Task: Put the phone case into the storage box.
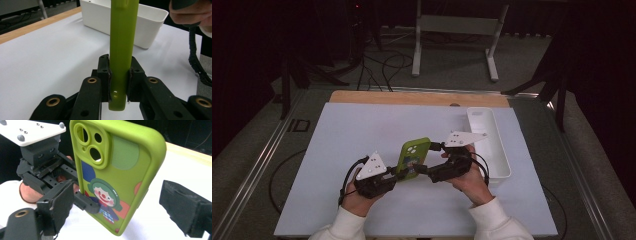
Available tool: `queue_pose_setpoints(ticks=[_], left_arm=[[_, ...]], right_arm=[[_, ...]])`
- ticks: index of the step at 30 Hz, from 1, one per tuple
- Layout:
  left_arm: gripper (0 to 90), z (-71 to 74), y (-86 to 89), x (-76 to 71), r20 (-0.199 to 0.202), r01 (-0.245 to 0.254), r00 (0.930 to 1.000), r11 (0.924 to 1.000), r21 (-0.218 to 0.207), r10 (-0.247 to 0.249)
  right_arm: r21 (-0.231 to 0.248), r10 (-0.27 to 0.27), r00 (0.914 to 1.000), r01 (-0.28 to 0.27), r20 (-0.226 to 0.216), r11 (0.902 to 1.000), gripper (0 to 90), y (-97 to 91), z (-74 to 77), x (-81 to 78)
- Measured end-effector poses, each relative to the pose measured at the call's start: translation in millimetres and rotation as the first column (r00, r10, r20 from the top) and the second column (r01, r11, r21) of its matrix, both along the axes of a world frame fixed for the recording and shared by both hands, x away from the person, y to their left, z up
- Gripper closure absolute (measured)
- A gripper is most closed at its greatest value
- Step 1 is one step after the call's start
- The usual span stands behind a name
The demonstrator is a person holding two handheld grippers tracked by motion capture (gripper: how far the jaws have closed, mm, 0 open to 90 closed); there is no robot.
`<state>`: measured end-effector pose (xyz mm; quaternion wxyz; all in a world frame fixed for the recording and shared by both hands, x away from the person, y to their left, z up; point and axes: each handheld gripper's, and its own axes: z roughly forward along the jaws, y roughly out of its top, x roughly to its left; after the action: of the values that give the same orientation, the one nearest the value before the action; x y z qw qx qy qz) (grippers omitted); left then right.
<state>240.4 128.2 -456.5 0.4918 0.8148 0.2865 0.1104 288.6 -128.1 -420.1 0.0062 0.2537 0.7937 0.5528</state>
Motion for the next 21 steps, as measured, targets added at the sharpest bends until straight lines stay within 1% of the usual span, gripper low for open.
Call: queue_pose_setpoints(ticks=[2,3,9,11,19,21], left_arm=[[77.7,0.1,0.2,0.1,0.002,-0.007,1.0,1.0,-0.001,0.007],[77.7,0.2,0.3,0.0,0.002,-0.01,0.9999,0.9999,0.0,0.01],[77.7,1.2,1.2,-0.2,0.01,-0.037,0.9993,0.9993,0.003,0.037],[77.7,1.8,1.8,-0.1,0.014,-0.042,0.999,0.9991,0.003,0.042],[77.7,2.7,1.2,-1.0,0.028,-0.068,0.9973,0.9976,0.011,0.067],[77.7,2.8,1.0,-1.0,0.028,-0.067,0.9974,0.9977,0.011,0.067]], right_arm=[[-0.004,-0.018,0.9998,0.018,0.002,0.9998,10.7,-0.6,0.8,-0.5],[-0.011,-0.036,0.9993,0.036,0.007,0.9993,9.7,-0.3,1.1,-0.7],[-0.015,-0.081,0.9965,0.081,0.021,0.9966,8.2,0.3,1.4,-2.6],[-0.014,-0.092,0.9955,0.093,0.02,0.9956,8.2,0.4,1.3,-3.1],[0.007,-0.125,0.9919,0.125,0.021,0.9922,8.3,-1.7,2.7,-3.8],[0.026,-0.141,0.9899,0.14,0.016,0.9898,8.3,-2.6,3.1,-3.9]])
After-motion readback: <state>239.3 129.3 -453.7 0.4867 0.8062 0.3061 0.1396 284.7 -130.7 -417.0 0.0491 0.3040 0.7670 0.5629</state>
